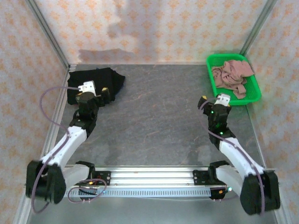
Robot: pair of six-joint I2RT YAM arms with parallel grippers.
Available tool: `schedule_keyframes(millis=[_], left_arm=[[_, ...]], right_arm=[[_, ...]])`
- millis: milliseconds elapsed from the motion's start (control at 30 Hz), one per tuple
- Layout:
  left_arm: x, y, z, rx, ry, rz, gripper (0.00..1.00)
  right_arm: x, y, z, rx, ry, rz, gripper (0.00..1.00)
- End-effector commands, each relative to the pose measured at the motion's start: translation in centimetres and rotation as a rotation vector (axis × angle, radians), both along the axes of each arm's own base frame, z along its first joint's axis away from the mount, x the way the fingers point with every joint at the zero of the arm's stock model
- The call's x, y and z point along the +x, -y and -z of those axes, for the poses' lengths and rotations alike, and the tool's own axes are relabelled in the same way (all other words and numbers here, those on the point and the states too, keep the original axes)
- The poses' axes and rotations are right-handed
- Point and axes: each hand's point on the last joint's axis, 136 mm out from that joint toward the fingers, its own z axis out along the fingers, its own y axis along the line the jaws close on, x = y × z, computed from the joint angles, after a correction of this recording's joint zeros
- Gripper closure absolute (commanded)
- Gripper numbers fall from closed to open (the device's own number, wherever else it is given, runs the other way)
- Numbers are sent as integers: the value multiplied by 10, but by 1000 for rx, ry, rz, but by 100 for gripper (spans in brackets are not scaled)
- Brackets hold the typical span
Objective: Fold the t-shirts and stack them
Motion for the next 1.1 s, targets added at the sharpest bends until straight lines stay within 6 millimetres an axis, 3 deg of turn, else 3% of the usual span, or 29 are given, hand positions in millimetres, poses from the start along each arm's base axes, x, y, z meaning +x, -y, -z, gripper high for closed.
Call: schedule_keyframes(millis=[0, 100, 233, 333, 433, 567, 667, 800, 867, 1067], left_arm=[[-38, 14, 2, -150, -125, -3, 0], [-53, 40, -13, -239, -195, 78, 0], [-65, 56, -22, -217, -337, 98, 0], [-63, 68, -31, -203, -412, 115, 0], [-53, 89, -48, -190, -424, 171, 0], [-31, 125, -68, -172, -417, 286, 0], [-14, 150, -83, -152, -404, 358, 0], [1, 177, -101, -185, -370, 461, 0], [1, 185, -107, -188, -358, 505, 0], [-15, 172, -98, -140, -403, 496, 0]], right_arm=[[-37, -6, 14, 85, -195, -27, 1], [-52, -23, -1, 196, -274, -90, 0], [-59, -46, -14, 328, -405, -156, 1], [-52, -59, -20, 368, -519, -183, 1], [-34, -52, -35, 399, -589, -138, 0], [11, -19, -59, 507, -598, -42, 2], [51, 14, -63, 563, -591, 48, 5], [107, 53, -39, 720, -578, 142, 11], [127, 76, -28, 700, -566, 204, 11], [169, 123, 13, 558, -626, 302, 14]])
